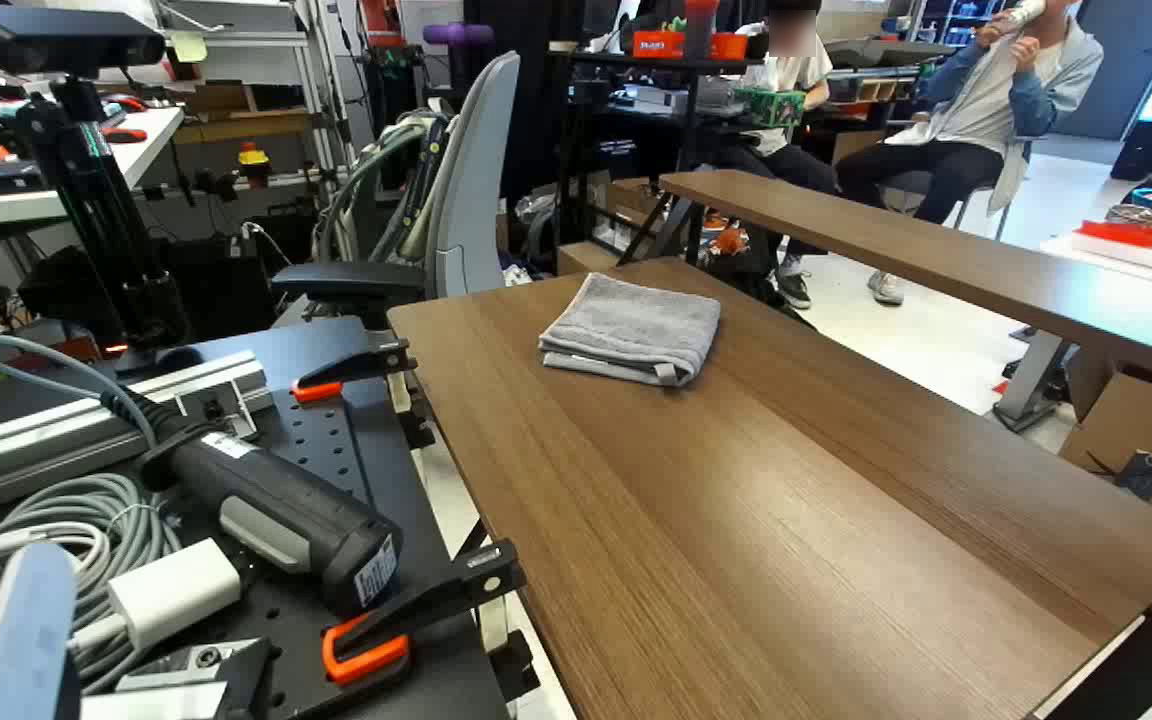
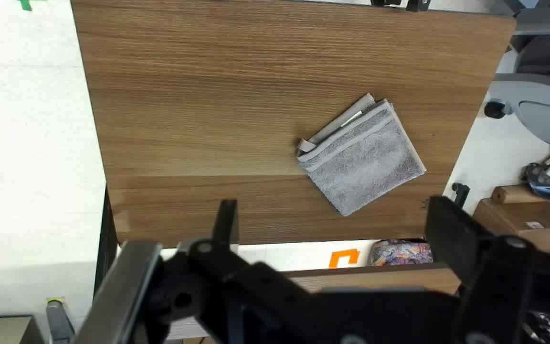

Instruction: Move the towel to the right

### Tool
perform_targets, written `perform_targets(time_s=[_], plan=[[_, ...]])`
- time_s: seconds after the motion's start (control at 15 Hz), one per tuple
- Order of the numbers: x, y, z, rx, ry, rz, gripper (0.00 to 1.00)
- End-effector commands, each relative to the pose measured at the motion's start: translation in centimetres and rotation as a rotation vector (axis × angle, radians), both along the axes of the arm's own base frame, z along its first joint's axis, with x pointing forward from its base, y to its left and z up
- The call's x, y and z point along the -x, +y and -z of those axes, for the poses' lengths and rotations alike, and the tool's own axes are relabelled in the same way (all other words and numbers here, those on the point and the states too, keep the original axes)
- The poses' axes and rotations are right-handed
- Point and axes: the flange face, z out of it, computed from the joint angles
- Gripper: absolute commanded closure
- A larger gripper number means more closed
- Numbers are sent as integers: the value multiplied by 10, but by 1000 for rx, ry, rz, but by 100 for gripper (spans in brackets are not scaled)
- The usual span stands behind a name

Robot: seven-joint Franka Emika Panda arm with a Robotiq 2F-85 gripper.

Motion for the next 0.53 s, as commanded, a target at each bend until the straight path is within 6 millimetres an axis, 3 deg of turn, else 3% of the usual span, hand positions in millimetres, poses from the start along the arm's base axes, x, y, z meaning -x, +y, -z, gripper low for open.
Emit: perform_targets(time_s=[0.0, 0.4, 0.47], plan=[[0, 0, -1, 0, 1, 0, 0], [0, 0, -1, 0, 1, 0, 0], [-1, 6, 7, 19, -1, 11, 0]])
